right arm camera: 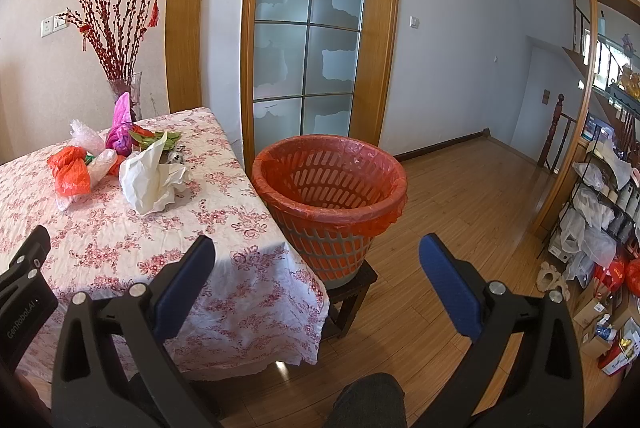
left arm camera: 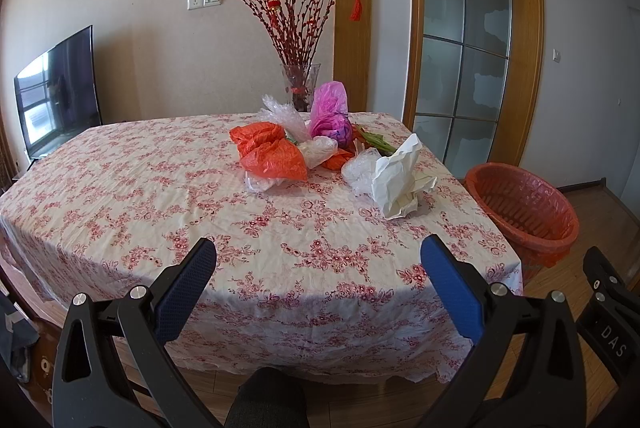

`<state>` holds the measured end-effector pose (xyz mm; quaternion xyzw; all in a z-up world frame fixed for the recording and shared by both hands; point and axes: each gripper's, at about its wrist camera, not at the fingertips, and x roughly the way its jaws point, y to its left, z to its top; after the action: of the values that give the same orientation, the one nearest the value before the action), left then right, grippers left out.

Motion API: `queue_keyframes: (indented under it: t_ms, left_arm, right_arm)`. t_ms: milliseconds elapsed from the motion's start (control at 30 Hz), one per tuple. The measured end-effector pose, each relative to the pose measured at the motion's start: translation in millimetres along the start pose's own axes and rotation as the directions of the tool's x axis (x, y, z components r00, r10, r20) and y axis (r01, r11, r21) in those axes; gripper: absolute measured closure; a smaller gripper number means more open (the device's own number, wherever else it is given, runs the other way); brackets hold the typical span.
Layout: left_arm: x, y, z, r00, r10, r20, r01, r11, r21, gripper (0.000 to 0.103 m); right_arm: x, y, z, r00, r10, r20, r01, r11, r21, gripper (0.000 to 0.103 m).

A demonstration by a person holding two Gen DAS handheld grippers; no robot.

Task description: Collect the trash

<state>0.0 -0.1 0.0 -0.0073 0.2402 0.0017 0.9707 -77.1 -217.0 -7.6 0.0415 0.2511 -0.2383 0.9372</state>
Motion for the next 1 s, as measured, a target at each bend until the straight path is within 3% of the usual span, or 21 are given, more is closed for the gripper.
queue_keyframes:
  t_ms: [633,833,1000]
  left_arm:
    - [19,6,-2,0.999,0.024,-0.037,-0.024,1.000,-0.011,0.002]
    - [41,21,8,0.994,0.087,-0.066,-0.089,0.996,-0.020,0.002]
    - [67,42,22,0.989,0.105,-0.107,-0.112,0.992,-0.058,0.002]
  right_arm:
    - [19,3,5,1.000,0.019,0.004,-0.019,1.000,-0.004,0.004]
    - [43,22,22,0.992,0.120,-0.032,-0.120,0.993,0.002,0.004]
    - [71,50,40,0.971,0.225,-0.084,-0.226,0.974,-0.003,0.004]
